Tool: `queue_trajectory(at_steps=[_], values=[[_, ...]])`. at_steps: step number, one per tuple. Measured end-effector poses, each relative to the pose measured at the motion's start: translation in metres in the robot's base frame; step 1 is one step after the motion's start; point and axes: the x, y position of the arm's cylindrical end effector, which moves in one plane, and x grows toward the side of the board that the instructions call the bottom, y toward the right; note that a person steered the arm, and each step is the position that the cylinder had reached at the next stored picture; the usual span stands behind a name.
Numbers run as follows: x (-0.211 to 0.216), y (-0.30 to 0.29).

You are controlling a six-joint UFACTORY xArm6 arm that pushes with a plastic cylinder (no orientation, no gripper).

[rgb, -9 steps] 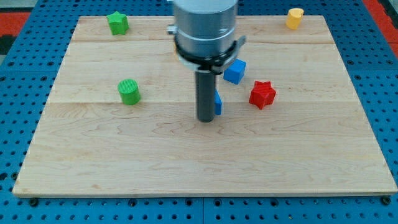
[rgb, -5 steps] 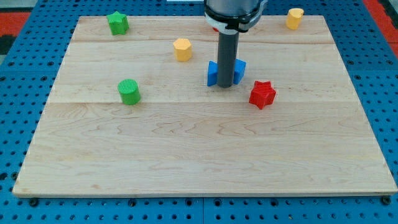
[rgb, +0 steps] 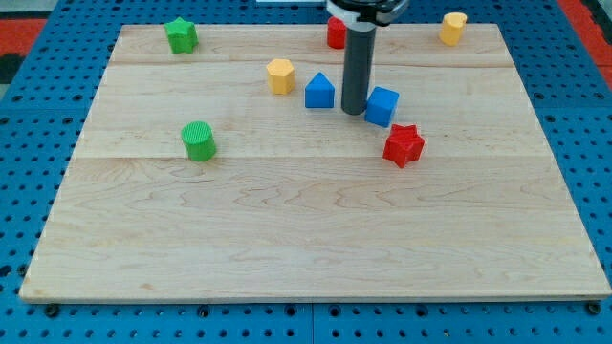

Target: Slide the blue triangle towards top left

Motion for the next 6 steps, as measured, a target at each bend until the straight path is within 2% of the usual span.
queue_trajectory(at_steps=[1,2,3,4,6], values=[[-0.030,-0.006],[-0.025,-0.058],[-0.025,-0.141],[-0.006,-0.174],[-0.016,-0.104]])
